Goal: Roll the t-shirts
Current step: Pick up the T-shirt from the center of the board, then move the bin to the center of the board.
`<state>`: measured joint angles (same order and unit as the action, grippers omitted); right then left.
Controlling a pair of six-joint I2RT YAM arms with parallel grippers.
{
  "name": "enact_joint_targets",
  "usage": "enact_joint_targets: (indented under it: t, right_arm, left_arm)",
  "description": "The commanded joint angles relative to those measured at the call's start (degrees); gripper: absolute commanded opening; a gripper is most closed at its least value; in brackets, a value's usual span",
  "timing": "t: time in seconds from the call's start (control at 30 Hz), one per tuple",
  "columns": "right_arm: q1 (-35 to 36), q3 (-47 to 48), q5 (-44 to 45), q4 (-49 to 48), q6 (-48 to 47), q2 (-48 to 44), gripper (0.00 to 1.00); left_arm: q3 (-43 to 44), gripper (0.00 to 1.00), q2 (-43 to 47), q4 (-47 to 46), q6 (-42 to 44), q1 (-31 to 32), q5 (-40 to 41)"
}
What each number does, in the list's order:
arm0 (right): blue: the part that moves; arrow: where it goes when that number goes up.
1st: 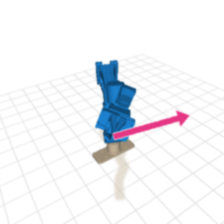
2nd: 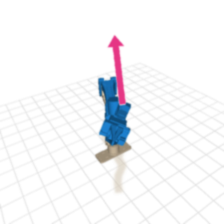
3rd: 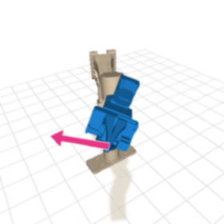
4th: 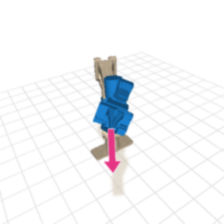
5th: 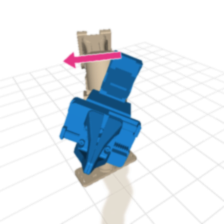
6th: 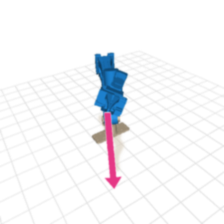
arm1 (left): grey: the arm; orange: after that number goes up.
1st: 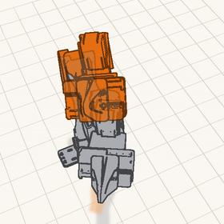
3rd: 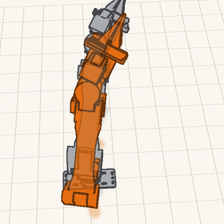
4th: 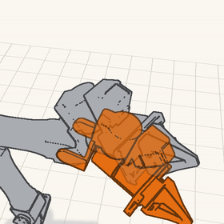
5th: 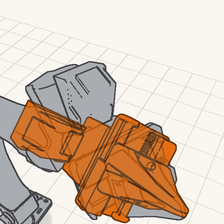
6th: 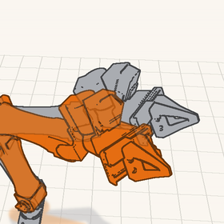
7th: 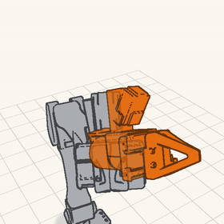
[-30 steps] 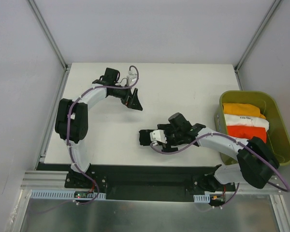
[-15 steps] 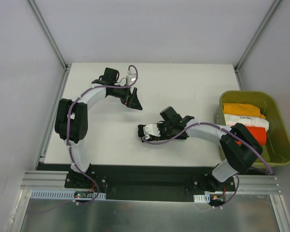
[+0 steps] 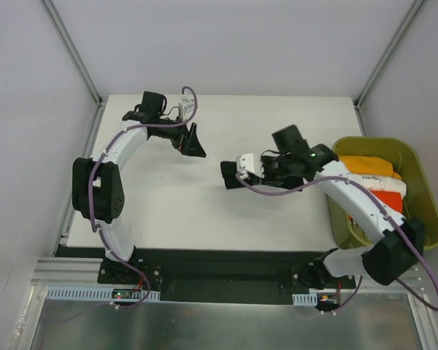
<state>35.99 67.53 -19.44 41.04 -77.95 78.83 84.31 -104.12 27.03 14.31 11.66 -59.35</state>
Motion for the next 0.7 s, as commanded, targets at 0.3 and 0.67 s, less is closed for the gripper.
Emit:
enact_joint_targets:
  t: [0.3,0.67]
  right_arm:
    - [-42.98,16.76,-6.75,42.27,-39.13,-15.19,0.01]
    - [-83.7,26.6,-12.02,53.71,-76.37,-0.53,0.01]
  left_arm:
    - [4.46,0.99,6.12,17.0,18.81,-0.76,10.04]
    - [4.63,0.99,5.42,24.56,24.8,-0.5,17.6]
